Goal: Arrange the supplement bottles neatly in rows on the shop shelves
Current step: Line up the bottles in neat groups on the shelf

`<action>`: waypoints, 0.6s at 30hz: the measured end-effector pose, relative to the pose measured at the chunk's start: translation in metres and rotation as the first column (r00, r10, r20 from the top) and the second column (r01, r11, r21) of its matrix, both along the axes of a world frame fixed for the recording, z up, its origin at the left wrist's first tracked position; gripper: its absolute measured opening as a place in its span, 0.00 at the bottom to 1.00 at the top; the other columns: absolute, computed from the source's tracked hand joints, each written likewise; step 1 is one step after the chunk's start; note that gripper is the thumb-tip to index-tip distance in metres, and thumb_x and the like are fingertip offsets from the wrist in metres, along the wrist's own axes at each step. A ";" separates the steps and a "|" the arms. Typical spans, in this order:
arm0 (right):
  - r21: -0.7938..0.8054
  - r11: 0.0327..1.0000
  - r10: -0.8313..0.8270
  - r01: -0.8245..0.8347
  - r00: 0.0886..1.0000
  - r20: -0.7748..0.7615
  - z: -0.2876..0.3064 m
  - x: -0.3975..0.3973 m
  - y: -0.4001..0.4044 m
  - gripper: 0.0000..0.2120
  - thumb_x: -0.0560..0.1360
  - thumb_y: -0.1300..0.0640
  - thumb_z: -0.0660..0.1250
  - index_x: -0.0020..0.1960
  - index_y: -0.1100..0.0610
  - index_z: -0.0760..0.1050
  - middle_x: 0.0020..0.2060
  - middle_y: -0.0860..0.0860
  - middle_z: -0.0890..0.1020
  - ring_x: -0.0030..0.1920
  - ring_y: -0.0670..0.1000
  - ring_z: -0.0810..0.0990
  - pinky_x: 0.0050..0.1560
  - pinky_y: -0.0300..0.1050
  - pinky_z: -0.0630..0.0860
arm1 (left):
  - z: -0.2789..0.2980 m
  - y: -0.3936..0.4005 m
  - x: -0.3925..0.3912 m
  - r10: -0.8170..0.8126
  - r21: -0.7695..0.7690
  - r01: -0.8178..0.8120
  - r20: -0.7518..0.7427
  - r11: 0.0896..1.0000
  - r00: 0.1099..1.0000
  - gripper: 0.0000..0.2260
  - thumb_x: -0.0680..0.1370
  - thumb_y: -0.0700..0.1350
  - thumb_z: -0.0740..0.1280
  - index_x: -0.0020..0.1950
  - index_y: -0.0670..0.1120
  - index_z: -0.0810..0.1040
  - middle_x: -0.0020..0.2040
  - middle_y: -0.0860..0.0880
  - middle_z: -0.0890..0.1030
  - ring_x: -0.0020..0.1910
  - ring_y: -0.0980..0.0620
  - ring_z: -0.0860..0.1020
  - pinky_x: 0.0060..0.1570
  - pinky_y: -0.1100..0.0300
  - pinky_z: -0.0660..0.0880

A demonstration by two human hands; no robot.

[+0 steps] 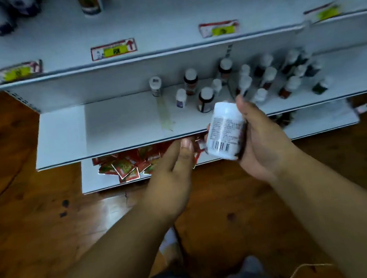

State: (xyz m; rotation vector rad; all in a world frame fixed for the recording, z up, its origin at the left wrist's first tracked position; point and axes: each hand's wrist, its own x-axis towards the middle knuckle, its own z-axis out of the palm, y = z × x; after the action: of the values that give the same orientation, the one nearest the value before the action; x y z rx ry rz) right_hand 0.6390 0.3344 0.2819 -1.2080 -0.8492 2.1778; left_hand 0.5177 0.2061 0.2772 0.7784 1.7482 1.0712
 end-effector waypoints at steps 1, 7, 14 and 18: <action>0.032 0.999 -0.008 0.009 1.000 -0.012 0.019 0.019 -0.005 0.29 0.65 0.42 0.69 0.61 0.57 0.75 0.48 0.57 0.80 0.48 0.56 0.81 0.44 0.57 0.81 | 0.016 -0.002 0.015 -0.031 0.023 0.031 -0.006 0.999 1.000 0.37 0.70 0.74 0.48 0.72 0.56 0.71 0.68 0.57 0.75 0.68 0.59 0.70 0.70 0.57 0.65; 0.311 0.949 -0.053 0.044 0.998 0.023 0.101 0.149 -0.006 0.36 0.52 0.39 0.82 0.49 0.56 0.71 0.43 0.60 0.76 0.45 0.58 0.74 0.48 0.59 0.71 | 0.088 0.027 0.129 -0.218 0.183 0.235 -0.111 0.955 0.970 0.25 0.79 0.66 0.45 0.60 0.58 0.78 0.53 0.62 0.82 0.55 0.67 0.77 0.58 0.67 0.70; 0.468 0.852 -0.293 0.234 0.954 0.057 0.164 0.297 0.021 0.29 0.61 0.34 0.68 0.49 0.56 0.73 0.35 0.49 0.78 0.38 0.49 0.79 0.45 0.50 0.80 | 0.115 0.090 0.269 -0.414 0.221 0.427 -0.106 0.877 0.904 0.29 0.76 0.70 0.46 0.64 0.59 0.76 0.57 0.59 0.81 0.58 0.62 0.77 0.65 0.51 0.72; 0.468 0.828 -0.409 0.311 0.904 0.123 0.168 0.334 0.065 0.23 0.63 0.33 0.65 0.44 0.52 0.73 0.40 0.55 0.78 0.43 0.54 0.81 0.53 0.60 0.80 | 0.126 0.135 0.300 -0.507 0.198 0.526 -0.143 0.827 0.850 0.30 0.75 0.72 0.41 0.64 0.63 0.73 0.60 0.63 0.78 0.58 0.69 0.74 0.61 0.57 0.72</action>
State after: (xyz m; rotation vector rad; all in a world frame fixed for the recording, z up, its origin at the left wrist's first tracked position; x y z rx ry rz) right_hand 0.9732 0.3998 0.4504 -1.2628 -1.0346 1.4639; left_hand 0.8176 0.3414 0.4034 1.3730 1.3640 0.8756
